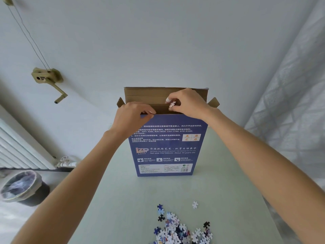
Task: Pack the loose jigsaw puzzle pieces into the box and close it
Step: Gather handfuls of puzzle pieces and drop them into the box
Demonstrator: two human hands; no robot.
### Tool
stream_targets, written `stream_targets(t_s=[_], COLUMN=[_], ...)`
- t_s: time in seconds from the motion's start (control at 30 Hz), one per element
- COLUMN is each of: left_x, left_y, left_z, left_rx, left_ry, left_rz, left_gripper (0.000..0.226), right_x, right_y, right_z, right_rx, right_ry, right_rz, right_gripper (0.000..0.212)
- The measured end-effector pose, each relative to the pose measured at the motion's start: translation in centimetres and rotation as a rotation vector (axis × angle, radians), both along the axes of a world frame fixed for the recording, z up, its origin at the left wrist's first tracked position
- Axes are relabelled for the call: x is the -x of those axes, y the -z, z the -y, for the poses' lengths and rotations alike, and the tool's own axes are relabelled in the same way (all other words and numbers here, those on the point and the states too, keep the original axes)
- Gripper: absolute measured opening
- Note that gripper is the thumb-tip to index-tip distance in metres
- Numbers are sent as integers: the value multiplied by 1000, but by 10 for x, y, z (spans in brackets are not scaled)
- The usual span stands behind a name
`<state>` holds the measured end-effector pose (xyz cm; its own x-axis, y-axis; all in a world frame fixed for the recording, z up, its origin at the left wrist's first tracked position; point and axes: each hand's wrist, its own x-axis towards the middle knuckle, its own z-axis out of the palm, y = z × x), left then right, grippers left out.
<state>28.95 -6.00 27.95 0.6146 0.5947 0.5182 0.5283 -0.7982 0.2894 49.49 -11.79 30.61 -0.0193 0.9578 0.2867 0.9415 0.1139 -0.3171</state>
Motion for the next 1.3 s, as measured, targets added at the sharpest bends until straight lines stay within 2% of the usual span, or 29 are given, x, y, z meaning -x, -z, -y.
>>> stream_targets(t_s=[0.17,0.3,0.4,0.47,0.57,0.67,0.77,0.83,0.9,1.0,1.07,1.17,1.3], left_x=[0,0,7,11,20,30,38,42,46,49,51,52,52], left_y=[4,5,13,31,77,136,194,227,248,272,282,289,290], left_z=[1,7,30,53,88,122,153,172,190,217,230,241,247], left_rx=[-87,-220,-329,-343,-210,29,365,591,757,889,912,886,833], left_ry=[-9,-28,14,70,119,72,8,-41,-101,-122,-103,-71,-61], left_rz=[0,27,158,258,301,229,-39,-303,-518,-666,-710,-732,-725], left_gripper=[11,16,16,16,16,17,31,60,88,111,117,121,111], right_x=[2,9,21,27,27,26,28,34,45,72,94,117,125], right_y=[1,12,42,77,148,216,268,290,301,309,313,318,321], right_z=[10,34,75,105,150,197,242,266,283,299,302,297,285], right_rx=[-105,-324,-475,-477,-291,48,451,666,795,860,853,799,729], right_ry=[2,34,32,44,117,222,311,421,521,525,472,398,406], right_rz=[-51,-105,-77,-54,-91,-173,-181,-223,-298,-324,-321,-249,-297], right_gripper=[19,16,13,12,13,19,38,57,78,102,109,104,85])
